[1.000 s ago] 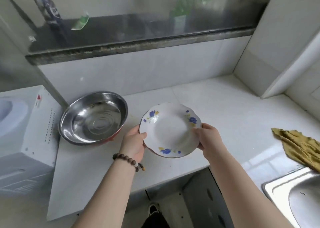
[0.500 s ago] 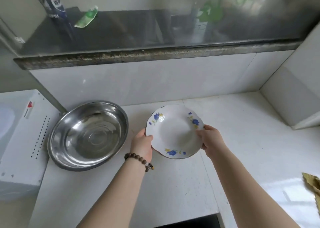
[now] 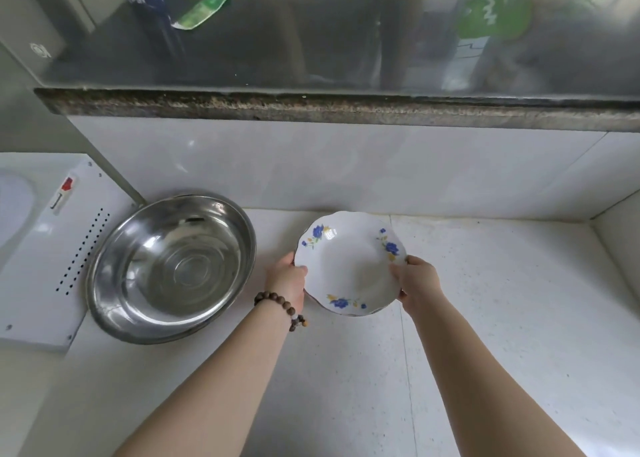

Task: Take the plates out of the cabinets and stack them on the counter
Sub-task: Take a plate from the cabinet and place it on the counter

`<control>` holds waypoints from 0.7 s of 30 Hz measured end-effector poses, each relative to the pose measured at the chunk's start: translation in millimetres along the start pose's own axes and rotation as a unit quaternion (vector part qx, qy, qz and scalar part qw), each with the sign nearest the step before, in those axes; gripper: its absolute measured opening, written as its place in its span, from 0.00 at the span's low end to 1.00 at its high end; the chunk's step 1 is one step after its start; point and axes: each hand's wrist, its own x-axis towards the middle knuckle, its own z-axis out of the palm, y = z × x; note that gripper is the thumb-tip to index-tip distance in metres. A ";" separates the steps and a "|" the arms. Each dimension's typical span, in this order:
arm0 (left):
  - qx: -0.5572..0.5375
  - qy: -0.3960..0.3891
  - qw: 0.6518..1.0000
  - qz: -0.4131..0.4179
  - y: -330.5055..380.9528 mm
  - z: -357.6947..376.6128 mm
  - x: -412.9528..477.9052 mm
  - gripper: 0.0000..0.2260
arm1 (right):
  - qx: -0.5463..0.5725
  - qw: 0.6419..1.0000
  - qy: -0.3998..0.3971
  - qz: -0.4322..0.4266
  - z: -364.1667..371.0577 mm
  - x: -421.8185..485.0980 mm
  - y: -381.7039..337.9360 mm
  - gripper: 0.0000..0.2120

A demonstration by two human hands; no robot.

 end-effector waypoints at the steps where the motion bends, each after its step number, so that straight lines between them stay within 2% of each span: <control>1: 0.002 0.003 1.000 -0.001 -0.4 1.0 3.4 0.19 | 0.002 1.000 0.003 0.005 1.1 3.9 0.3 0.14; 5: 0.017 0.012 1.000 0.007 1.0 5.4 11.0 0.18 | 0.020 1.000 0.006 0.023 3.5 12.1 2.6 0.08; 13: 0.041 0.019 0.999 0.020 3.6 8.5 10.9 0.17 | 0.036 0.999 -0.006 0.029 3.6 17.0 0.9 0.17; 17: 0.041 0.011 0.998 0.040 7.6 8.7 6.6 0.16 | 0.023 0.999 -0.021 0.021 1.5 11.0 -2.1 0.12; 21: 0.032 0.012 0.996 0.081 19.9 5.8 -7.0 0.15 | 0.018 1.000 -0.024 0.005 -5.8 1.2 -8.2 0.12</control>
